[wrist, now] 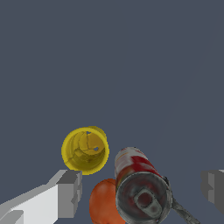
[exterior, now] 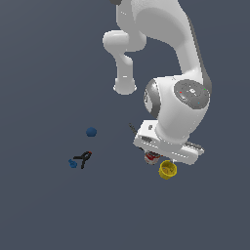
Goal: Pick up a designated object from a clutter of objects.
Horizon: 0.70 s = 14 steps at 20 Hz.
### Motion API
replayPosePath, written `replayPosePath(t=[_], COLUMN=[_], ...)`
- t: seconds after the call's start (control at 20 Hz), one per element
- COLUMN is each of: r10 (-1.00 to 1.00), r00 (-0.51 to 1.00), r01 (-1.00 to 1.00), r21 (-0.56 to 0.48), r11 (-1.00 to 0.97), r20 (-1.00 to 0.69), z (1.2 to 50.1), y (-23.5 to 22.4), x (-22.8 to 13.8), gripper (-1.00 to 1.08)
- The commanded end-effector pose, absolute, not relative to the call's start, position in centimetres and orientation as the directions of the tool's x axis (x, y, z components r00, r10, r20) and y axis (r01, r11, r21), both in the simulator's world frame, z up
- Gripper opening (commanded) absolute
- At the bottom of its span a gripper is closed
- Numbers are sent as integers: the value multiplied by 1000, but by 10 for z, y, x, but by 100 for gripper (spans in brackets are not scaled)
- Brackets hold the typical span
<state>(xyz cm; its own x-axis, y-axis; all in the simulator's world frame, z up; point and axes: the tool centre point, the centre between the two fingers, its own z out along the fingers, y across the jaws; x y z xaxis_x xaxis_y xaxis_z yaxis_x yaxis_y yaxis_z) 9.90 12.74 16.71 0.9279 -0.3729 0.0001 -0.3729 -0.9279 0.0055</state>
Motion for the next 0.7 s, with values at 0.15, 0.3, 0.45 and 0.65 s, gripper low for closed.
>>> replayPosePath(t=[0.15,0.3,0.45,0.65], r10=[-440,-466,-485,-499], r00=[898,885,875,867], r01=[-440,-466,-485,-499], r21=[3,2,1,0], r11=[-898,-885,-875,-867], r20=[1,1,0,0], z=[132,118,107,98], y=[157,169,178,185], x=[107,109,110,110], gripper=[100,100,100,100])
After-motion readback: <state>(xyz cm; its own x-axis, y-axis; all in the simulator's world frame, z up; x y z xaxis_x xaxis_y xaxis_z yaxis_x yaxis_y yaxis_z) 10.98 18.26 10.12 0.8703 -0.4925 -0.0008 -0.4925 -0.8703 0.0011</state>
